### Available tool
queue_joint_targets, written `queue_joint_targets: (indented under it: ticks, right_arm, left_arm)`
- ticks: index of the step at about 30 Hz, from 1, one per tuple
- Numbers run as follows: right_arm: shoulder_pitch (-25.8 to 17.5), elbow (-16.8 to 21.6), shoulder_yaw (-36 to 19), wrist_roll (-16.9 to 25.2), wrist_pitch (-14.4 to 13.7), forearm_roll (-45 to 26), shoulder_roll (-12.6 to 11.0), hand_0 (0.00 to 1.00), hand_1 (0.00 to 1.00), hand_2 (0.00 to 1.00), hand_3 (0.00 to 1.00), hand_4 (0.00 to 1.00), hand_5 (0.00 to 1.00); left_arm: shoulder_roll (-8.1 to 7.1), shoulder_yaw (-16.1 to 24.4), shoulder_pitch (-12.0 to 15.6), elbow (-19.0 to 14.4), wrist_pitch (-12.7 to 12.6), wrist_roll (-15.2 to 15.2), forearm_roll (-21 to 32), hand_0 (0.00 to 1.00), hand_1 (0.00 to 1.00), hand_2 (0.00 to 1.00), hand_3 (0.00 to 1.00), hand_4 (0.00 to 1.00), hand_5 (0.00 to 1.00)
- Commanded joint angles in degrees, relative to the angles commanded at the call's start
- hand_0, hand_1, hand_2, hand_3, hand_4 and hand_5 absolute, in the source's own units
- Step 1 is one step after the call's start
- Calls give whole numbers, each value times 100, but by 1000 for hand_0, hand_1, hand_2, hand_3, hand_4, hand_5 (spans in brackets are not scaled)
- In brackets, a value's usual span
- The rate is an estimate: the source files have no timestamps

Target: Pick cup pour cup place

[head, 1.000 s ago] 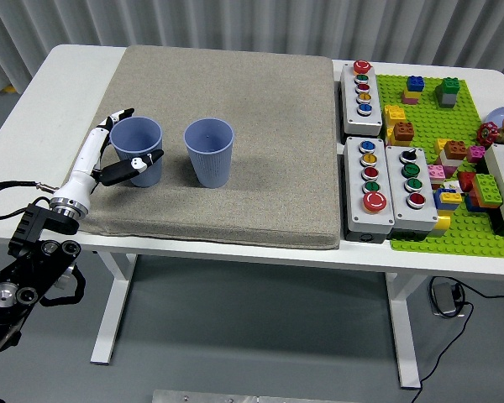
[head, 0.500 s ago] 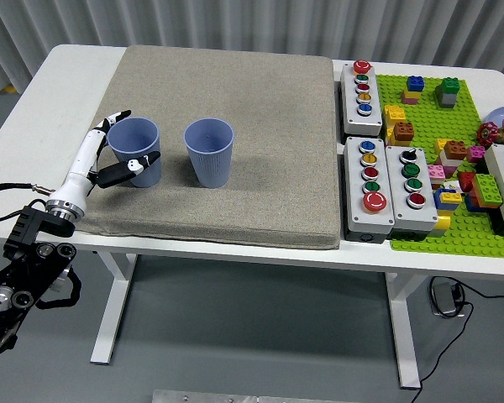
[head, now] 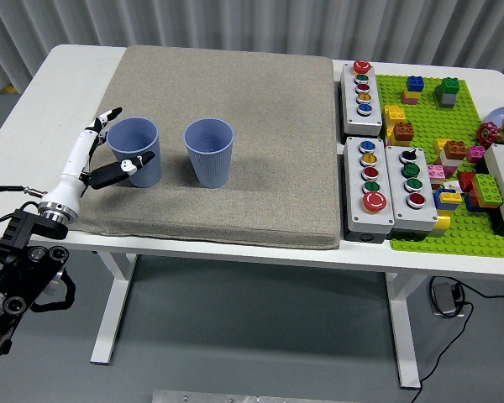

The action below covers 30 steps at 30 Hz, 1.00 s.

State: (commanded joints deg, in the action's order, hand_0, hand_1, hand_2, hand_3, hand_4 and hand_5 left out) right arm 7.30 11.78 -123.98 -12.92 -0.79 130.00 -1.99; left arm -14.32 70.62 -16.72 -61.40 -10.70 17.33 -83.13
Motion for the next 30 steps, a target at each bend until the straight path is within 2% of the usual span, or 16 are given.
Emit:
queue_joint_targets:
  ticks: [10, 15, 16, 17, 19, 20, 21, 22, 24, 25, 27, 28, 30]
  right_arm:
    - [-18, 1, -8, 2, 4, 0, -3, 693, 660, 603, 590, 2, 239]
    - [-12, -2, -6, 6, 4, 0, -5, 693, 660, 603, 590, 2, 239]
    - [-2, -2, -6, 4, 3, 0, -5, 692, 660, 602, 590, 2, 238]
    - [3, -2, -6, 3, 2, 0, -5, 692, 660, 602, 590, 2, 238]
    - [12, -3, -4, 5, 2, 0, -6, 692, 660, 602, 590, 2, 238]
    - [20, -4, 4, 4, -3, 0, -5, 692, 660, 602, 590, 2, 238]
    - [22, -5, 6, 4, -4, 0, -5, 692, 660, 602, 590, 2, 238]
    - [27, -4, 10, 1, -5, 0, -4, 692, 660, 602, 590, 2, 238]
    - [36, -5, 15, -1, -8, 0, -3, 692, 660, 602, 590, 2, 238]
    - [37, -5, 16, -2, -9, 0, -3, 692, 660, 602, 590, 2, 238]
    - [41, -5, -2, 2, -4, 0, -5, 692, 660, 602, 590, 2, 238]
    - [42, -5, -8, 4, -2, 0, -5, 692, 659, 601, 590, 2, 237]
    - [45, -5, -25, 6, 3, 0, -5, 692, 659, 601, 590, 2, 237]
  left_arm:
    - [-9, 153, 114, -326, 52, -52, -115, 819, 852, 998, 952, 998, 480]
    - [0, 240, 105, -410, -58, -7, 219, 819, 852, 998, 952, 998, 480]
    - [24, 331, 74, -392, 56, 58, 372, 794, 812, 945, 930, 998, 482]
    - [37, 381, 58, -383, 147, 90, 579, 794, 812, 945, 930, 998, 482]
    - [69, 452, 45, -391, 111, 184, 890, 794, 812, 945, 930, 998, 482]
    - [113, 470, 50, -447, -130, 376, 1184, 794, 812, 945, 930, 998, 482]
    - [123, 473, 51, -461, -263, 447, 1392, 794, 812, 945, 930, 998, 482]
    - [168, 478, 63, -532, -457, 604, 1614, 770, 788, 902, 879, 983, 633]
    - [249, 490, 87, -695, -863, 907, 2098, 770, 788, 902, 879, 983, 633]
    - [260, 492, 90, -722, -954, 966, 2258, 770, 788, 902, 879, 983, 633]
    - [382, 542, 114, -944, -1287, 1203, 2742, 770, 788, 902, 879, 983, 633]
    - [419, 558, 123, -1029, -1376, 1258, 3003, 788, 797, 924, 903, 912, 998]
    - [502, 627, 143, -1164, -1476, 1295, 3350, 788, 797, 924, 903, 912, 998]
